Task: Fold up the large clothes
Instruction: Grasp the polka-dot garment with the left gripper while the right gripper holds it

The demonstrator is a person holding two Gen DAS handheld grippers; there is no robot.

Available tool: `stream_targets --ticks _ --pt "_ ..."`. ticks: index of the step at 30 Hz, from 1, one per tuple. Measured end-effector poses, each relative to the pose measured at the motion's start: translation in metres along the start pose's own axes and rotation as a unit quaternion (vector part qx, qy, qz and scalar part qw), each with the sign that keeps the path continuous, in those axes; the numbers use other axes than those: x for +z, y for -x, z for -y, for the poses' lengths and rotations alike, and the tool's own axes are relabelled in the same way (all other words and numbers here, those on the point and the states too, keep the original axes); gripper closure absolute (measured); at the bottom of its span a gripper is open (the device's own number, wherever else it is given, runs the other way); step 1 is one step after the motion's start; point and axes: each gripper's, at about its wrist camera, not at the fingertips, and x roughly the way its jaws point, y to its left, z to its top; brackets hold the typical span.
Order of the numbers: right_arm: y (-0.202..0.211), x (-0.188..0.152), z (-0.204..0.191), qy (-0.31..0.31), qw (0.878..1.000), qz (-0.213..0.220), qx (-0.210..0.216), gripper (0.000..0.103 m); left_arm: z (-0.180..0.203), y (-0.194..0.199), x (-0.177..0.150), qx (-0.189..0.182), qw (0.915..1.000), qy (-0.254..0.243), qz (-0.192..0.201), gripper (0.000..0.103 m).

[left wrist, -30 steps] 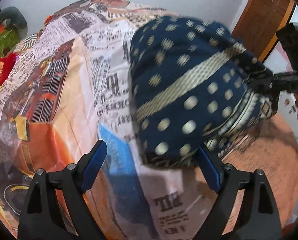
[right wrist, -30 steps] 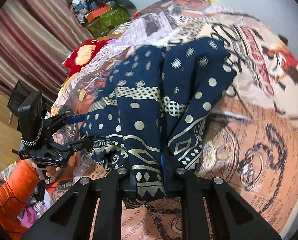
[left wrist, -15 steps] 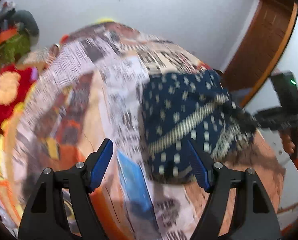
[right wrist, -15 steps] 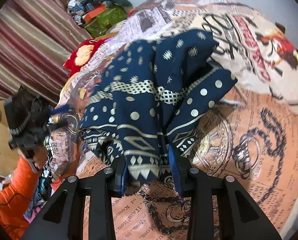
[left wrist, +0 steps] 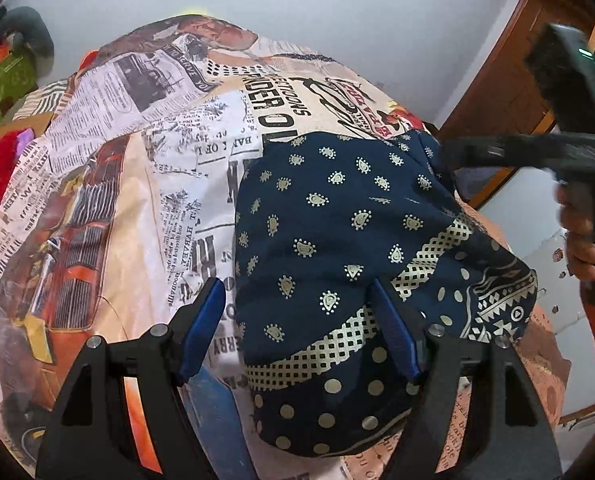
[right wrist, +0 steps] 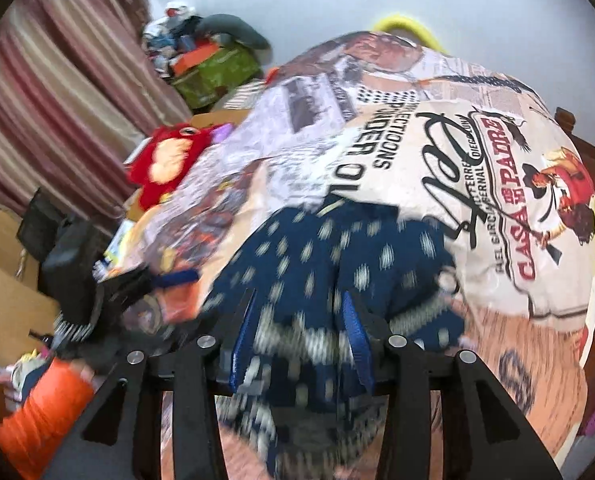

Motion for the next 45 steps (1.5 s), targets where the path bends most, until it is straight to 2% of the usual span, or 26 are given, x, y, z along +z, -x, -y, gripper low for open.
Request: stream_targets --ticks 4,8,10,12,15,19,22,23,25,27,30,32,34,36,38,41,45 --pt "-0.041 0.009 0.019 -0.034 0.999 -0.037 -0.005 0.063 0.002 -0.003 -0.001 0.007 0.9999 -0.008 0.002 0.024" --pt "-0.059 -0.001 0.015 -0.01 0.999 -0.041 -0.031 0.06 -0.002 -0.006 -0.002 -0.002 1.0 0.005 -0.002 0.024" --pt "-0.059 -0.003 0.016 -0.004 0.999 -0.032 -0.04 0.07 -0.002 -0.006 -0.003 0.0 1.0 0.004 0.001 0.024" --pt "-0.053 -0.003 0.021 -0.008 0.999 -0.023 -0.036 0.091 -0.001 -0.005 -0.003 0.004 1.0 -0.004 0.002 0.024" --pt "-0.041 -0.001 0.034 -0.038 0.999 -0.011 -0.02 0.098 0.004 -0.001 -0.008 0.013 0.9997 -0.022 0.002 0.023" --pt "-0.034 -0.004 0.052 -0.055 0.997 -0.011 -0.055 0.099 0.007 0.01 -0.017 0.032 0.9983 -0.049 0.006 0.023" --pt "-0.03 -0.014 0.067 -0.06 0.996 -0.033 -0.055 0.099 0.002 0.023 -0.019 0.037 0.9977 -0.057 0.006 0.024" --pt "-0.025 -0.02 0.067 -0.049 0.996 -0.036 -0.064 0.097 0.0 0.027 -0.018 0.04 0.9976 -0.056 0.011 0.024" --pt "-0.015 -0.029 0.063 -0.031 0.996 -0.035 -0.071 0.086 -0.008 0.036 -0.011 0.038 0.998 -0.045 0.021 0.024" --pt "-0.001 -0.037 0.055 -0.017 0.997 -0.026 -0.076 0.046 -0.017 0.041 -0.002 0.024 0.9991 -0.025 0.025 0.023" --pt "0.019 -0.046 0.045 -0.013 0.998 -0.002 -0.06 0.024 -0.036 0.039 0.014 -0.023 0.9991 0.031 0.016 0.021" --pt "0.022 -0.048 0.043 -0.03 0.999 0.0 -0.043 0.018 -0.045 0.029 0.019 -0.056 0.9965 0.062 -0.005 0.017" --pt "0.017 -0.049 0.049 -0.079 0.997 -0.006 -0.012 0.012 -0.051 0.009 0.022 -0.093 0.9903 0.092 -0.045 0.017" --pt "0.005 -0.049 0.056 -0.127 0.992 -0.02 0.018 0.01 -0.056 -0.015 0.02 -0.119 0.9822 0.116 -0.089 0.017" --pt "-0.016 -0.052 0.07 -0.191 0.979 -0.042 0.05 0.01 -0.06 -0.035 0.014 -0.141 0.9726 0.139 -0.122 0.016" --pt "-0.04 -0.057 0.082 -0.228 0.969 -0.066 0.06 0.01 -0.068 -0.054 0.005 -0.193 0.9553 0.18 -0.134 0.006" --pt "-0.061 -0.058 0.081 -0.21 0.973 -0.077 0.06 0.009 -0.07 -0.078 0.002 -0.239 0.9369 0.21 -0.145 0.0"
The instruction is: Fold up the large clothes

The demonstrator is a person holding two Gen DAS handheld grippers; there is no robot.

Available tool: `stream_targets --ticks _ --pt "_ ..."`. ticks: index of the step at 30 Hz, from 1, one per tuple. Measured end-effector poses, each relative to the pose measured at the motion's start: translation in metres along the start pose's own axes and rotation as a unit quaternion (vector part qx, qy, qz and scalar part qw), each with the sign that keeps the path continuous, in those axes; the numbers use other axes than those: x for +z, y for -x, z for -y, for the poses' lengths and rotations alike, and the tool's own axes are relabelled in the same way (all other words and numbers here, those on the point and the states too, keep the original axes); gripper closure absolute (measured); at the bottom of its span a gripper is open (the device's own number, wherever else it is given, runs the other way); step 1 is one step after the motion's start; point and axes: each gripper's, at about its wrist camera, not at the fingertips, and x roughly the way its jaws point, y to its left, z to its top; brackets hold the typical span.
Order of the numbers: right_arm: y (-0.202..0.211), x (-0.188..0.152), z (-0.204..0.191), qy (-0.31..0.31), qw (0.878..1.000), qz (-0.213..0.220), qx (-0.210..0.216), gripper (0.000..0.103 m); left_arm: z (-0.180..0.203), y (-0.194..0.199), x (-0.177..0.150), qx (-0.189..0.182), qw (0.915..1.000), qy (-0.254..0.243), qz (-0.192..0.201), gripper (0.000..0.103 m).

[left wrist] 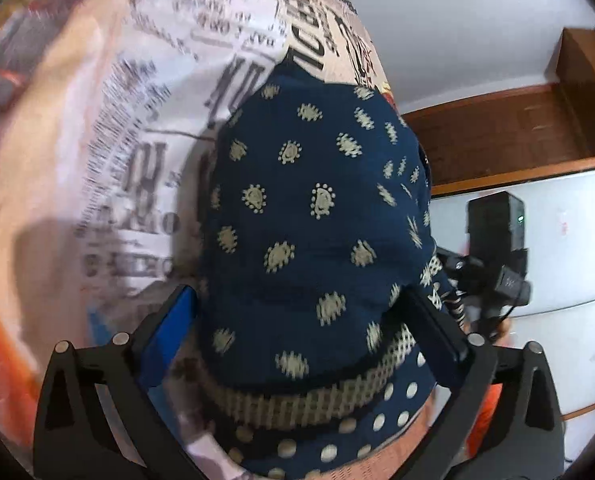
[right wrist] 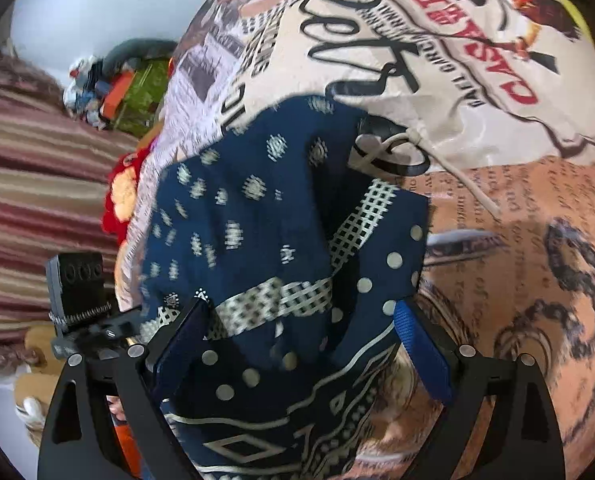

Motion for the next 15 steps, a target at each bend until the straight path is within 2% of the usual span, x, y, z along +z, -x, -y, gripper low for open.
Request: stream_targets --ticks 7,11,15 --pt "-0.026 0.012 0.007 -0.026 0.999 -0.014 0.038 0.0 0.001 -0.017 0.011 -0.013 0.9999 0.001 -0.009 0.0" --pt "-0.036 0.016 0.0 -0.013 0.999 -0.021 0.038 0.0 0.001 -0.021 0.012 -0.01 0.9999 0.01 -0.009 0.0" --pt "-0.038 0.015 -0.01 0.008 0.999 -0.031 0.04 0.0 0.002 -0.015 0.007 -0.011 0.9999 -0.004 0.004 0.0"
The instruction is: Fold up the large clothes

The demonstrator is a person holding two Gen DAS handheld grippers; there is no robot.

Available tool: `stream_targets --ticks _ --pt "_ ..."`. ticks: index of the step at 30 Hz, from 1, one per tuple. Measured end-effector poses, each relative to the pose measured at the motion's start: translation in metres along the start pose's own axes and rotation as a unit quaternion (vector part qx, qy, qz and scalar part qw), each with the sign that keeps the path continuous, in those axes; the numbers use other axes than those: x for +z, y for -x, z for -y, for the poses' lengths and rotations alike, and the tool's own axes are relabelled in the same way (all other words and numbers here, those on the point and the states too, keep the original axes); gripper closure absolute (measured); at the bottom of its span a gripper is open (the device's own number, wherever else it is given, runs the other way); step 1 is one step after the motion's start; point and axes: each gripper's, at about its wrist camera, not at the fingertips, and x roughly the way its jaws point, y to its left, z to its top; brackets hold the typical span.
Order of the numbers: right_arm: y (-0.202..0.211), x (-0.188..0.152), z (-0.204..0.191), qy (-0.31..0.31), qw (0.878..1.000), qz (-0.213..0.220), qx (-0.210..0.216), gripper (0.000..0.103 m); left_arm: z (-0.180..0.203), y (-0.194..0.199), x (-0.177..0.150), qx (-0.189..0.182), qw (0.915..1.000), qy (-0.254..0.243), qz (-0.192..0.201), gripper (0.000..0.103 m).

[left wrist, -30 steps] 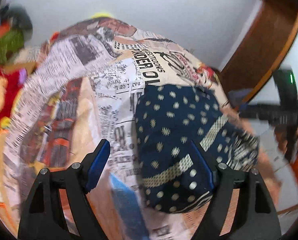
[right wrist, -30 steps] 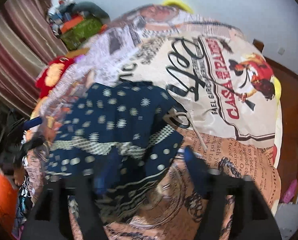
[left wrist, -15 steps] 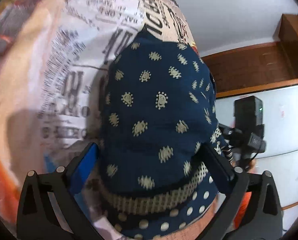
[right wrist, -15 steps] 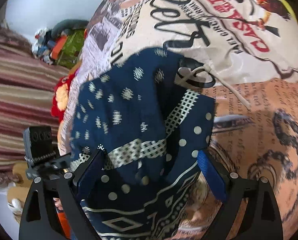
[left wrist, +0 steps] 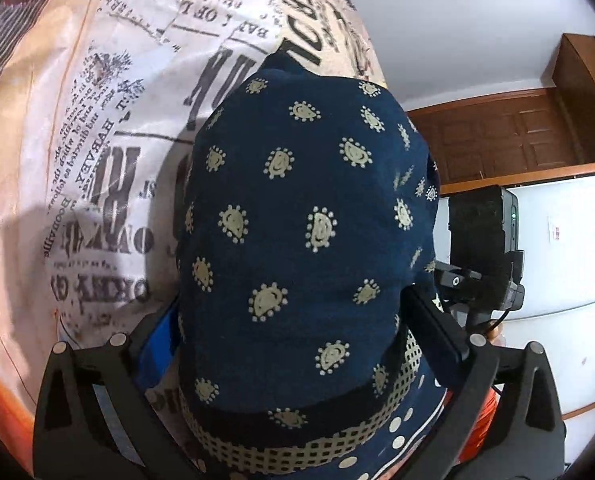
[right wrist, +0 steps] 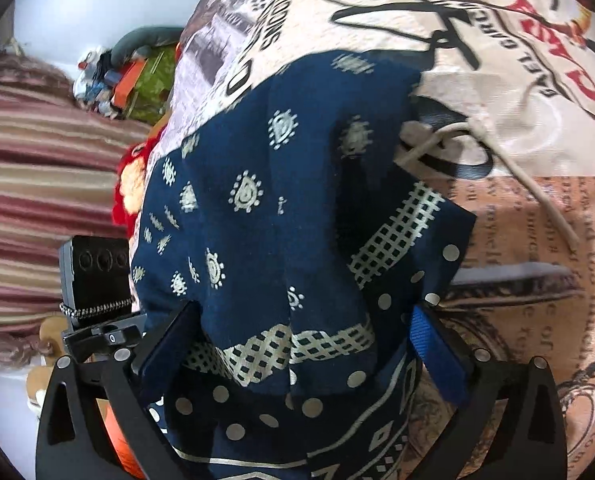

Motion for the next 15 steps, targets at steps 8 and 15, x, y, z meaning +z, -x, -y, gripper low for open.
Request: stream_targets --ticks 8,15 --pt "0.0 0.0 -0.016 0.018 0.999 -0.005 0.031 0.028 0.025 0.005 -0.012 0.015 0.9992 -0.029 0.023 0.006" --pt "0.018 -0.01 -0.044 0.067 0.997 0.009 0.027 0.052 0.046 0.025 -0.016 0.028 0.9976 -0.051 0.038 0.012"
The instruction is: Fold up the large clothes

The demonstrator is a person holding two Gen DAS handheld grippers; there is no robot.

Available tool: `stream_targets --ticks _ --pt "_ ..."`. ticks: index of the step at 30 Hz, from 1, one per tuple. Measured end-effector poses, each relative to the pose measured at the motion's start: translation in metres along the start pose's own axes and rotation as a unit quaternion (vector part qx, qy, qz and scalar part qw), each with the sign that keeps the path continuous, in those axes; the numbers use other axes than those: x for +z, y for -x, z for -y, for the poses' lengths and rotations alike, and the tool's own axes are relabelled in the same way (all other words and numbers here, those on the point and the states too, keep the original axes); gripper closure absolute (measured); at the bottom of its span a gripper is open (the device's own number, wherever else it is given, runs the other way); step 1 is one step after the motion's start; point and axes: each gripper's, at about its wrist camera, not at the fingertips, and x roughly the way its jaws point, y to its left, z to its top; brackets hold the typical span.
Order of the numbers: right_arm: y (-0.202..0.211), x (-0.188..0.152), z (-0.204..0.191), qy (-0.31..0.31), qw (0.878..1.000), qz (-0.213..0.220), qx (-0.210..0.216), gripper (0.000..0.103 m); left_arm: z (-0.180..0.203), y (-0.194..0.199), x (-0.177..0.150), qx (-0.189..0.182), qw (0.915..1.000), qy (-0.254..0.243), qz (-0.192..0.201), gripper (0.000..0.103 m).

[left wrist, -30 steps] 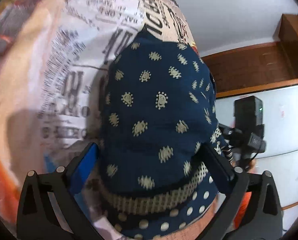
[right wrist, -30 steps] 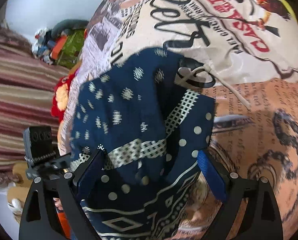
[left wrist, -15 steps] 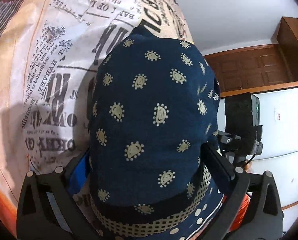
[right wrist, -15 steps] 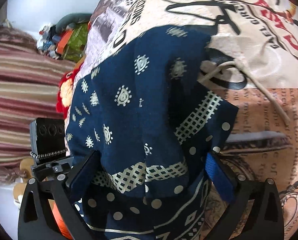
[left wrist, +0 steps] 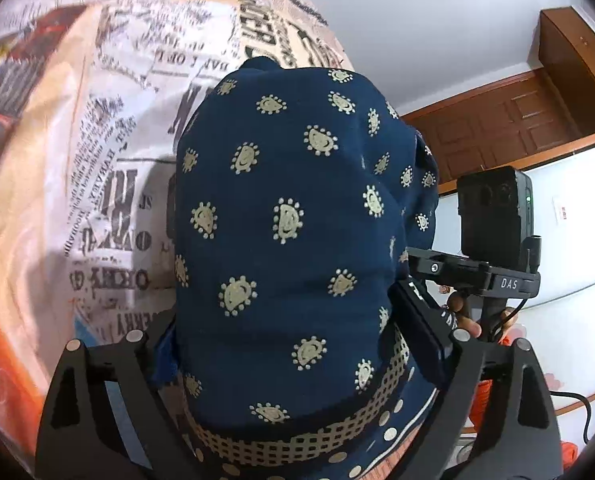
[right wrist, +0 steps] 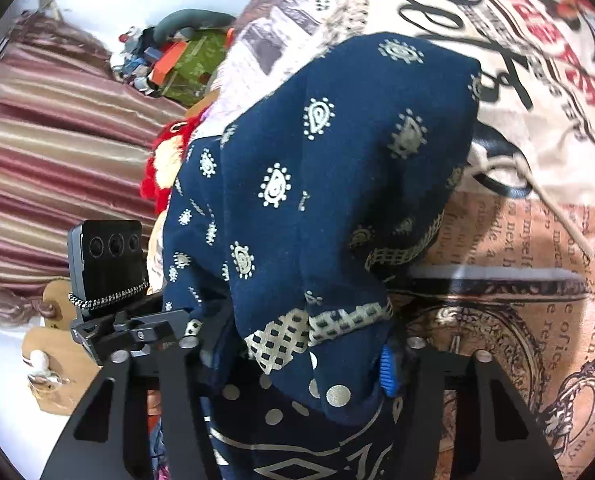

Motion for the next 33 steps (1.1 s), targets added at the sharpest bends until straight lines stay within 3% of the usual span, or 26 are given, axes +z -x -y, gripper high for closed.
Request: stream_targets --ticks 11,15,26,33 --pt "0.01 -0.003 -0.066 0.056 0.998 0.015 -0.004 0.054 0.026 0.052 -0.009 0.027 0.9987 -0.029 0.033 0.016" --pt "-0.002 -0.005 -0.087 0.067 0.998 0.008 -0.001 0.054 0.014 0.079 -0.018 0.04 0.9981 -0.018 0.042 0.016" --pt "-0.088 -0.01 -0.139 0.092 0.994 -0.045 0.023 0.055 -0.072 0.13 -0.041 0.069 0.9942 0.049 0.067 0.016" --pt "-0.156 -0.009 -0.143 0.115 0.989 -0.089 -0.01 0.055 -0.147 0.113 -0.052 0.097 0.9895 0.094 0.052 0.016"
